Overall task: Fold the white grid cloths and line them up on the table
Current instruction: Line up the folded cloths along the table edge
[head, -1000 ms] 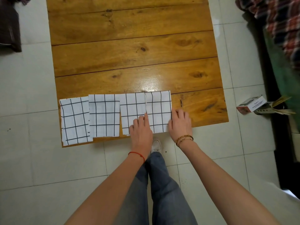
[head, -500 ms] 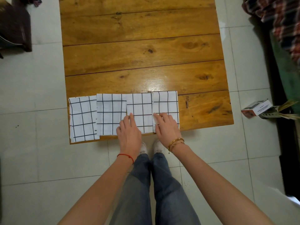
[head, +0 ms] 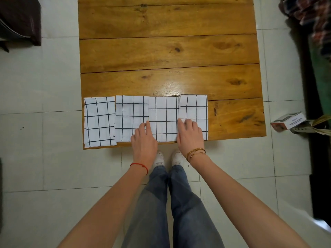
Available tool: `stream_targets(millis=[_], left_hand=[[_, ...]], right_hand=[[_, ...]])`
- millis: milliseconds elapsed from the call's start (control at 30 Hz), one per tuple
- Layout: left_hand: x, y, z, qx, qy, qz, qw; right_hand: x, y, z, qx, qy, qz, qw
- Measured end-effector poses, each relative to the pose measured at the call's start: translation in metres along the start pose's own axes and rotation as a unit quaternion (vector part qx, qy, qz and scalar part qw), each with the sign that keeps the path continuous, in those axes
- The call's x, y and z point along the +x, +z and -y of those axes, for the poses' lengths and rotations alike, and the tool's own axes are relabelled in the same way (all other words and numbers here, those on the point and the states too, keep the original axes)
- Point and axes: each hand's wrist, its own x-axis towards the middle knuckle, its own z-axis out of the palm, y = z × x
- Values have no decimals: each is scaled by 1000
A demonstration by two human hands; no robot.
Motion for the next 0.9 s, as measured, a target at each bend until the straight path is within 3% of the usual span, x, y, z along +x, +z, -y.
stream_targets(millis=[300, 533, 700, 900], left_hand=[[1, 0, 3, 9, 17, 2, 1000], [0, -13, 19, -36, 8, -15, 999], [4, -23, 64, -29, -45, -43, 998], [13, -26, 95, -6, -59, -21, 998]], right_hand=[[1, -3, 8, -25, -18, 23, 999], [2, -14, 28, 33, -41, -21, 998], [13, -18, 71, 75, -109, 19, 991], [22, -6, 97, 52, -81, 63, 993]])
